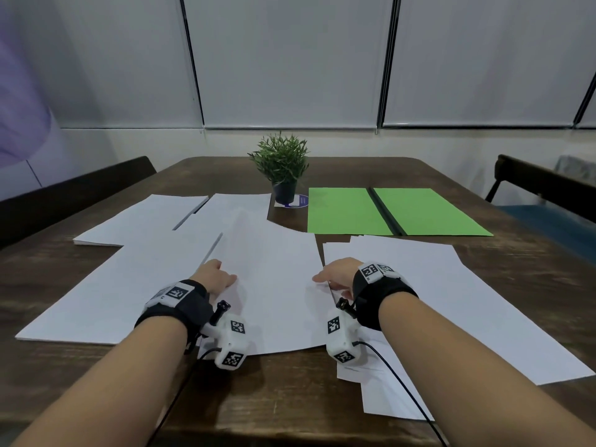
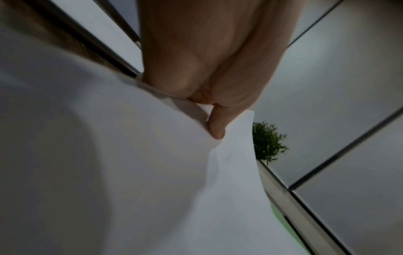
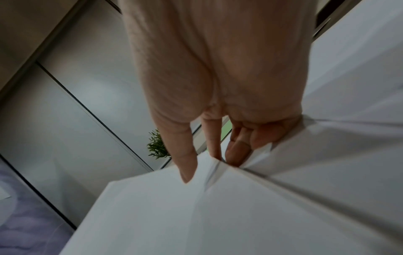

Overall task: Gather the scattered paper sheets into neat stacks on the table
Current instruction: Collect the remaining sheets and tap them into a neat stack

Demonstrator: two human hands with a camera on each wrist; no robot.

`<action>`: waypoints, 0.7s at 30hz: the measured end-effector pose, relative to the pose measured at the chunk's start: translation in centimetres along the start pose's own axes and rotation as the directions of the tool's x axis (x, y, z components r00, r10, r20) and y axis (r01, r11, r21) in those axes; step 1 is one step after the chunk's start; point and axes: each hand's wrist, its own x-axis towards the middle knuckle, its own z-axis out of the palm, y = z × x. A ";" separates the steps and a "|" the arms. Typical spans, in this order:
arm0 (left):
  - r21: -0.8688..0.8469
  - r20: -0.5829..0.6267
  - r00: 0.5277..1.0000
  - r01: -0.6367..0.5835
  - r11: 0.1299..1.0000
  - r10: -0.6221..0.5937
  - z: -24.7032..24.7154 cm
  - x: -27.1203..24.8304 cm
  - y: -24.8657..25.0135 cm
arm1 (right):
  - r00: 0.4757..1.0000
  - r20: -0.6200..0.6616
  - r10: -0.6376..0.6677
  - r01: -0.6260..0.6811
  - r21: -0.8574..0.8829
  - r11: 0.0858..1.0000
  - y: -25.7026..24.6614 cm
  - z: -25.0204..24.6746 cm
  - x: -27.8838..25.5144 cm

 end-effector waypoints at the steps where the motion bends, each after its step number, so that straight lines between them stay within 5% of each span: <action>1: -0.055 -0.019 0.999 -0.028 0.998 0.027 0.1 -0.2 -0.3 | 1.000 0.007 -0.005 0.005 0.001 1.000 0.0 0.0 -0.2; 5: -0.326 -0.094 0.984 -0.176 0.929 0.154 -0.4 -1.1 -0.9 | 0.999 0.001 -0.044 0.044 0.022 0.999 0.1 0.3 -0.5; 9: -0.505 -0.136 0.938 -0.344 0.792 0.320 -2.3 -3.9 1.3 | 0.995 -0.040 -0.088 0.096 0.263 0.960 -0.7 0.0 -2.2; 15: -0.544 -0.259 0.842 -0.532 0.649 0.474 -4.7 -6.1 5.1 | 0.915 -0.289 -0.283 0.404 0.630 0.663 -3.3 -2.3 -4.2; 21: -0.348 -0.492 0.717 -0.682 0.643 0.495 -4.1 -6.9 8.9 | 0.793 -0.469 -0.388 0.608 0.571 0.551 -6.7 -3.7 -6.6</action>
